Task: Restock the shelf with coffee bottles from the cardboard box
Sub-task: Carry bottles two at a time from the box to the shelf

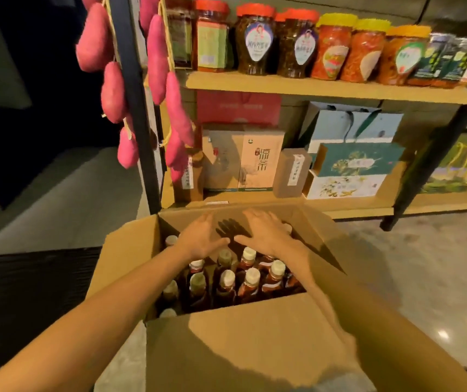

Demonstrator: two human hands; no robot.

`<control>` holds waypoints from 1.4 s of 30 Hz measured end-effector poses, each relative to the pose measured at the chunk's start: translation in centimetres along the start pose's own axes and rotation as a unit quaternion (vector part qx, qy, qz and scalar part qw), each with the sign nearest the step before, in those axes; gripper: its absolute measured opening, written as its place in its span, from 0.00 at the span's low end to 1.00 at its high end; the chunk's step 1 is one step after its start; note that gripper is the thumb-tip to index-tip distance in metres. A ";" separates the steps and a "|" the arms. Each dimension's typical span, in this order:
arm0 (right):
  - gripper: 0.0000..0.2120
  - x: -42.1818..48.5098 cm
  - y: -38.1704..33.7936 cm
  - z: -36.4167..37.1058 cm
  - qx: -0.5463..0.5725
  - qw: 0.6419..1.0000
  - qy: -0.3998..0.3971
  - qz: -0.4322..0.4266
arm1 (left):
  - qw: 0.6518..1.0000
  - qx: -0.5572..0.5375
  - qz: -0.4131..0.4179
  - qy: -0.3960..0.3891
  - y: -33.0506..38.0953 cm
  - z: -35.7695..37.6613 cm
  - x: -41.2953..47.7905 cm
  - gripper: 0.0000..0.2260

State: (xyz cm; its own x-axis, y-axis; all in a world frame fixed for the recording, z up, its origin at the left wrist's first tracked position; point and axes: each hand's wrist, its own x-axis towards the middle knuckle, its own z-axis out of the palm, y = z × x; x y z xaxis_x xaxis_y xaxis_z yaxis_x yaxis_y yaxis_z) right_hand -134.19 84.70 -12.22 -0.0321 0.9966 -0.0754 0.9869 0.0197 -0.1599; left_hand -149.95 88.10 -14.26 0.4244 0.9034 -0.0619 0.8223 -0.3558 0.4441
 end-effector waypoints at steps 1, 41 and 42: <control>0.34 0.6 0.2 0.4 -0.003 1.000 -0.010 -0.017 | 1.000 -0.003 -0.024 0.003 -0.2 0.5 -0.1 0.33; 0.22 7.3 2.2 12.6 0.195 0.963 -0.185 0.004 | 0.920 -0.165 -0.354 -0.025 -6.4 9.1 3.8 0.22; 0.20 7.3 2.0 12.9 0.194 0.963 -0.185 0.008 | 0.918 -0.169 -0.357 -0.026 -6.3 9.1 3.8 0.22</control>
State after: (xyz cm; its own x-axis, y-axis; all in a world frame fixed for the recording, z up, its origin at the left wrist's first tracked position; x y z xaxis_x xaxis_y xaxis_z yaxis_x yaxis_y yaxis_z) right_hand -134.45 91.02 -25.84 -0.1432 0.8982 -0.4157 0.8569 -0.0976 -0.5061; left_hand -150.07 91.62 -25.47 -0.1524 0.8618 -0.4838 0.7364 0.4255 0.5260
